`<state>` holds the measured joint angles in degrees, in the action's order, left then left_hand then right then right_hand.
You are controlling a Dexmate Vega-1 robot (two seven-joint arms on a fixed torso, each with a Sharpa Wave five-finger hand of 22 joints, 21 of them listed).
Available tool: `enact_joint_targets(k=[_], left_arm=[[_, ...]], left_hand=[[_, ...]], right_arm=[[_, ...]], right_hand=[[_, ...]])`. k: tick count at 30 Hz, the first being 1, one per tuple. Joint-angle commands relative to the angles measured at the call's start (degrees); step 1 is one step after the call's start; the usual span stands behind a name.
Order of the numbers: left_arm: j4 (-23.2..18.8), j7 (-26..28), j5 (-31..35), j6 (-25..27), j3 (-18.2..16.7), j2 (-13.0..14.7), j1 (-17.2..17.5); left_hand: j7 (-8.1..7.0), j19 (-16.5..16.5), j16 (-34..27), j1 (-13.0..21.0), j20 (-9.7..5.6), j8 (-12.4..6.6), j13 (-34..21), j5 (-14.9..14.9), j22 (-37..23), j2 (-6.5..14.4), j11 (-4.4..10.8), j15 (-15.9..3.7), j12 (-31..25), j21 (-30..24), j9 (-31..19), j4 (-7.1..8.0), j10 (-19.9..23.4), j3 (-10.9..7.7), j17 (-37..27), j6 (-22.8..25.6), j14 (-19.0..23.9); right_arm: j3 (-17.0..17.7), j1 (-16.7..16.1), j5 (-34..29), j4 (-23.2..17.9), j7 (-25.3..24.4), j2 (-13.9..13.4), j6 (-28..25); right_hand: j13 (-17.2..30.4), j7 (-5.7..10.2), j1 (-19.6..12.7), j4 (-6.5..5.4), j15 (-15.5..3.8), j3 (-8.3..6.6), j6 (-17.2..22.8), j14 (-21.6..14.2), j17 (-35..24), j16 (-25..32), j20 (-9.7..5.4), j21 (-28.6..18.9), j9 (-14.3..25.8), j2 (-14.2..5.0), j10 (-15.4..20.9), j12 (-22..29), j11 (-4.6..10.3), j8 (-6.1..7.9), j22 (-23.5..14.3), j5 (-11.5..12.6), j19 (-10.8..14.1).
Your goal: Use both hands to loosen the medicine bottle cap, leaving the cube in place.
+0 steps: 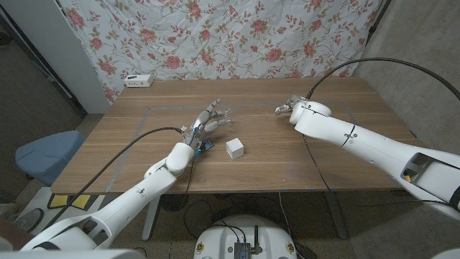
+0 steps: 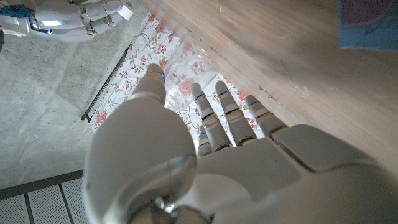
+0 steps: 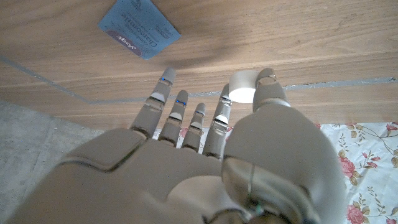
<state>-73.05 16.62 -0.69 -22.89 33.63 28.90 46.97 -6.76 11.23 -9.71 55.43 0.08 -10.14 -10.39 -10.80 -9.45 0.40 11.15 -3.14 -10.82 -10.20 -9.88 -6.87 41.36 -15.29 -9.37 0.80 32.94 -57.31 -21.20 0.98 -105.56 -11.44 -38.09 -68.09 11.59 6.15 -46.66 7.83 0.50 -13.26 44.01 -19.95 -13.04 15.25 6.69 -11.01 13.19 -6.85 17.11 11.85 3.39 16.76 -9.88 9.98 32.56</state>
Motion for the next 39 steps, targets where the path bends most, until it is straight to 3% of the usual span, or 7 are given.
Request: enact_joint_targets(k=[1,7,14,39], left_arm=[[1.99,1.96,2.17,-0.72,1.05,-0.48,-0.31],[2.71,1.51,2.58,-0.39,1.72,-0.54,-0.90],[3.10,1.17,2.81,-0.04,2.25,-0.55,-1.41],[1.58,2.04,2.57,1.62,2.15,0.07,-0.22]], left_hand=[[-0.20,0.10,-0.20,-0.69,-0.33,-0.40,-0.09,-0.41,-0.27,0.17,0.11,-9.50,0.18,-0.28,-0.04,0.15,-0.36,0.05,-0.11,-0.10,-0.14],[-0.18,-0.06,0.08,-0.96,-0.53,-0.37,-0.05,-0.49,-0.27,-0.08,0.04,-9.60,0.31,-0.31,-0.04,0.12,-1.02,0.23,0.01,-0.13,-0.85],[-0.47,-2.58,0.17,-1.35,-2.06,-0.21,0.00,-0.74,-0.28,0.03,0.14,-9.69,0.44,0.17,-0.03,0.13,-2.32,0.42,0.05,-0.68,-1.98],[-2.00,-2.49,-0.28,-1.20,-2.37,-0.64,0.07,-1.00,-0.24,0.48,0.06,-9.54,-0.32,-0.40,-0.03,-0.18,-1.48,0.65,-0.08,0.46,-2.42]], right_arm=[[-1.40,0.04,-2.09,2.42,-1.01,1.55,-0.23],[-1.35,-0.53,-2.80,2.61,-1.68,1.74,-0.12],[-0.89,-1.07,-2.94,2.98,-1.95,2.10,-0.36],[-0.14,-1.99,-3.19,4.34,-2.36,2.95,-0.02]], right_hand=[[0.11,3.60,0.11,0.05,-0.36,0.16,4.18,-0.08,-0.10,-0.10,-0.64,-0.34,0.16,0.15,0.51,-0.03,-0.13,0.56,-0.06,0.29,0.18],[0.11,3.62,0.11,0.08,-0.52,0.19,4.37,-0.22,-0.08,-0.06,-0.72,-0.35,0.15,0.16,0.68,0.01,-0.12,0.61,-0.05,0.32,0.26],[0.11,3.62,0.20,0.06,-0.53,0.26,4.48,-0.30,-0.06,-0.05,-0.86,-0.37,0.14,0.17,0.82,0.03,-0.15,0.62,-0.05,0.34,0.35],[0.11,3.72,0.22,0.17,-0.57,0.38,4.53,-0.37,0.00,-0.09,-0.90,-0.33,0.10,0.20,0.93,-0.04,-0.07,0.54,-0.04,0.43,0.40]])
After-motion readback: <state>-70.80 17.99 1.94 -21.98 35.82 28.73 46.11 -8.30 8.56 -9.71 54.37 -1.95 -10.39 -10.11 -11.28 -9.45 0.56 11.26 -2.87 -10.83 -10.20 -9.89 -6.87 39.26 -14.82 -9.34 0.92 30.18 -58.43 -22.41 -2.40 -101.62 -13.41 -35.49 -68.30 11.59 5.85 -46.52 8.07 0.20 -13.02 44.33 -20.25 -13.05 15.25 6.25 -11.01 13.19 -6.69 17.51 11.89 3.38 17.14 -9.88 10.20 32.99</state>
